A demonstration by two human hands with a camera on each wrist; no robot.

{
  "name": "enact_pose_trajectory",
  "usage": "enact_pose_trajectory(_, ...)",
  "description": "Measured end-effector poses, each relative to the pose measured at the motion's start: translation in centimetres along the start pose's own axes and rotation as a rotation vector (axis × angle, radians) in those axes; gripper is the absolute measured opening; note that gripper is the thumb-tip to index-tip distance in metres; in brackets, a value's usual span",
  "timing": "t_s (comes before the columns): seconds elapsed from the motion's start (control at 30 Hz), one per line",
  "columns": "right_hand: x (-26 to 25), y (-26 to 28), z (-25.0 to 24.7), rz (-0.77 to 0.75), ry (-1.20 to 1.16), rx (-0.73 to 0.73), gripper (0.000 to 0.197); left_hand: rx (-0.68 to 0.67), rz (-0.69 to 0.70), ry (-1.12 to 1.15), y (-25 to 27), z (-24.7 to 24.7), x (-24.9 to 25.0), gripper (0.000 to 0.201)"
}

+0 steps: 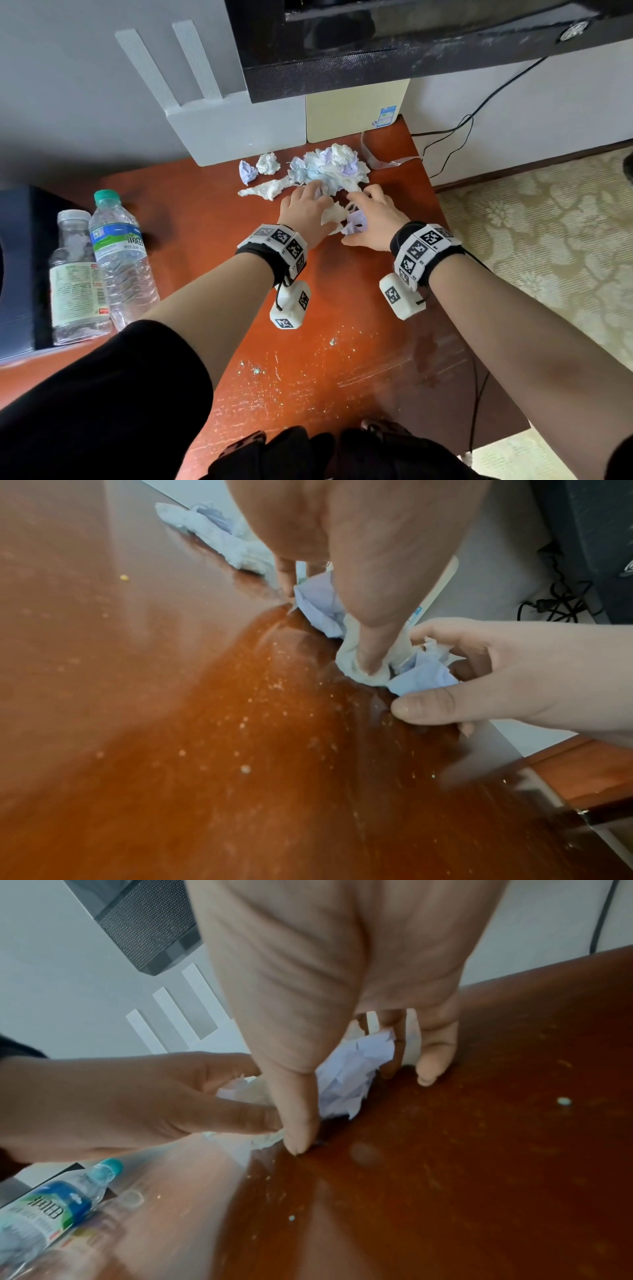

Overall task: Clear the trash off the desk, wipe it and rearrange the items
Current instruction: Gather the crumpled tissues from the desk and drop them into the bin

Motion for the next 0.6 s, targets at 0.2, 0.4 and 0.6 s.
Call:
enact_pose_trajectory(0.2, 0.0, 0.7, 0.6, 0.022, 0.005, -0.007, 0.04, 0.049, 0.009, 0.189, 1.1, -0.4, 0.1, 0.038)
enact_pose_trajectory(0.4, -0.4, 2.1, -0.3, 0.056, -0.015, 0.027, 0.028, 0.184, 0.055, 0.431, 2.7, -2.5, -0.3, 0.033)
enact_pose_trajectory(0.6, -1.7, 4.2, -2.5, 0.016, -0.037, 0.123, 0.036, 0.244, 0.023, 0.518, 5.0, -5.3, -0.3, 0.036)
Point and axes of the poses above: each hand's wrist, its own y-axis away from the middle knuckle, its own z-axis out of the palm, x = y × z, the point moved 6 cm from there along -y, towards the middle knuckle, and after that the axes turned 4 degrees about -z, right-handed, at the moved point
